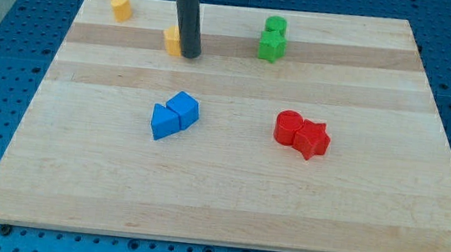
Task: Push the hexagon below the heart
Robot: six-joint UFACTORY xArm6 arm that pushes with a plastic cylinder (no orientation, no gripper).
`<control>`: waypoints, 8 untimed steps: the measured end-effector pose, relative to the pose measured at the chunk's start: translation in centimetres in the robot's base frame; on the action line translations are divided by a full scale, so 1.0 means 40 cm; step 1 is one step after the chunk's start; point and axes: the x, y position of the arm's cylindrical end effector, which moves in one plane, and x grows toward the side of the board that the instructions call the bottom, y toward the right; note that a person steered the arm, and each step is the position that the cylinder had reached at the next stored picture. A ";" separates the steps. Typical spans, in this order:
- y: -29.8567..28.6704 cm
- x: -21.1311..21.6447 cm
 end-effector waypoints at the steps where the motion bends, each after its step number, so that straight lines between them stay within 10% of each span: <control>1: -0.003 -0.043; 8: -0.322 0.014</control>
